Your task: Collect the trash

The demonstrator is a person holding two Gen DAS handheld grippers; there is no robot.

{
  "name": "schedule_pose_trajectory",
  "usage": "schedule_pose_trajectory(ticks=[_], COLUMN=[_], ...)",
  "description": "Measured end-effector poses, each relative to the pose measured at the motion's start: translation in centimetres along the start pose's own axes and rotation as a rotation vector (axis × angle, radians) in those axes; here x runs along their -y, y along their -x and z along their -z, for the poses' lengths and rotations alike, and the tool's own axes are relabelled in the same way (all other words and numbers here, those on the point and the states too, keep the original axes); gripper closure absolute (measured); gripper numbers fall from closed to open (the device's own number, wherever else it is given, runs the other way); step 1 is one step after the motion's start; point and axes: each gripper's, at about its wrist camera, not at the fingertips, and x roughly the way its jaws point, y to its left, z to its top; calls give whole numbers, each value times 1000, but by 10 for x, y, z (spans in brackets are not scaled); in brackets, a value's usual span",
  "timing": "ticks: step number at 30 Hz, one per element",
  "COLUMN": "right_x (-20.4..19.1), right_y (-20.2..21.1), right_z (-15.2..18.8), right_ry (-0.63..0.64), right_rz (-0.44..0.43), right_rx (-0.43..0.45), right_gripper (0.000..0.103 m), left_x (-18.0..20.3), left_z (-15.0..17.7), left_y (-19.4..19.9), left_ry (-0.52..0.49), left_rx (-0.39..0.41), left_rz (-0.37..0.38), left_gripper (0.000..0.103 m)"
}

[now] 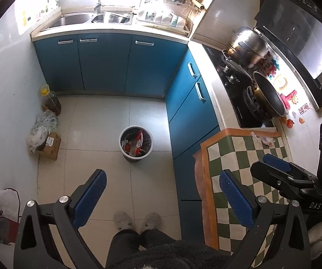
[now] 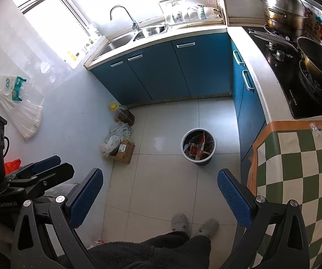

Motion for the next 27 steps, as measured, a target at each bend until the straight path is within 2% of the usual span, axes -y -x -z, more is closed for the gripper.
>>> schedule_pose_trajectory(ticks=[4, 27], right_x=[-1, 4], right_y=[-1, -1], right_z=[1, 3], right_ry=[-3, -9], right_rz=[-6, -12], right_rx=[-3, -12], right_gripper=[0, 0], left_x=[-1, 0], left_z=[1, 4], left_y=[-2, -1], left_ry=[7, -4], left_rx=[-8, -13], left_rz=[44, 60], left_gripper=[0, 0])
